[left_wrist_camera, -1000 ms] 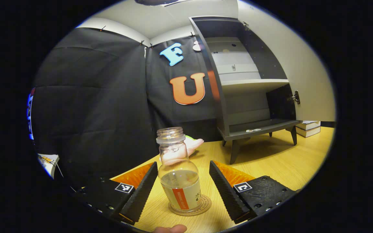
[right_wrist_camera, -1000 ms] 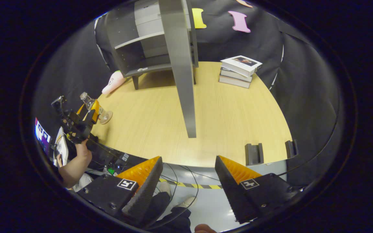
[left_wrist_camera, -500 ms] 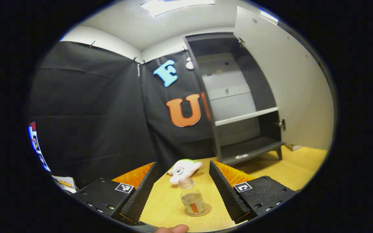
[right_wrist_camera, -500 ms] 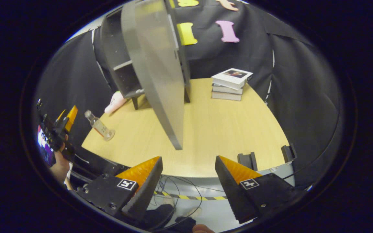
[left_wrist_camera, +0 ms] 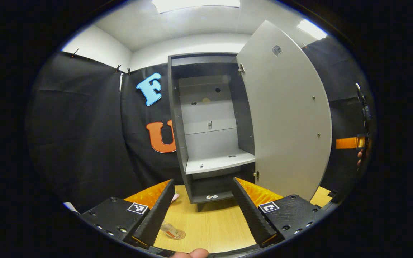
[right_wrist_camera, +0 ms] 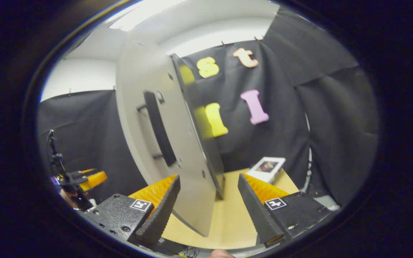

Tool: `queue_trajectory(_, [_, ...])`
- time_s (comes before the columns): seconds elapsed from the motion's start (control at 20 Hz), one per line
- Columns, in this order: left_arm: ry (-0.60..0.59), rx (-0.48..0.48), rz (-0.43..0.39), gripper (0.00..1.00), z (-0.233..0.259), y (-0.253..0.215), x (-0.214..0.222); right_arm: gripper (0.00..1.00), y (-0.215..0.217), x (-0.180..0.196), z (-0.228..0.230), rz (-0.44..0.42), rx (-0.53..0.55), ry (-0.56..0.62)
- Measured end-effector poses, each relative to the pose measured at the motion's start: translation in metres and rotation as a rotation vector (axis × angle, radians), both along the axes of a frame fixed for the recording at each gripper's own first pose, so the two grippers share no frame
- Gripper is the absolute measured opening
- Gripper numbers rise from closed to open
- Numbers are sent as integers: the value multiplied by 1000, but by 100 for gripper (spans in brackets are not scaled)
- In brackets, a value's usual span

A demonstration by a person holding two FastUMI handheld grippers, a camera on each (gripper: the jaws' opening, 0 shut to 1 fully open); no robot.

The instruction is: Open the cabinet door with the right hand, grasp the bottle in the cabinet with the left hand and place it on the coaster, then close the cabinet door with the right hand.

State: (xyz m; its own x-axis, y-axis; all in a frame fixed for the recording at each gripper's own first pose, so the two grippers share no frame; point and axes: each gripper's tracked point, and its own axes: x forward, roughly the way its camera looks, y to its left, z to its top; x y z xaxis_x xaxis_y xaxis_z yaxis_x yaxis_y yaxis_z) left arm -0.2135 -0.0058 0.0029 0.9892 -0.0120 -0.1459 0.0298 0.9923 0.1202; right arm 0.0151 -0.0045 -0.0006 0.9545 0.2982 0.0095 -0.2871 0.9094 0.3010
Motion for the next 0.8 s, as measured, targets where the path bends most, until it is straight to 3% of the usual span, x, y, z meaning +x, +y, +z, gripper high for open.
queue_trajectory(0.1, [-6,-37,-20,96,1,-6,6,100,23,-3,19,69,-34,-73])
queue_trajectory(0.25, [-8,-62,-38,96,2,-5,20,100,66,-4,6,152,-125,-48])
queue_trajectory(0.4, [-31,-118,-32,96,12,9,39,100,79,6,3,90,-182,-53])
queue_trajectory(0.6, [-19,-177,-9,96,7,32,52,100,108,-3,16,132,-22,-27])
queue_trajectory(0.75, [-4,-170,8,96,-5,47,57,96,111,3,15,111,-25,-25])
queue_trajectory(0.8, [3,-167,9,95,-10,51,59,100,115,3,15,113,-22,-25])
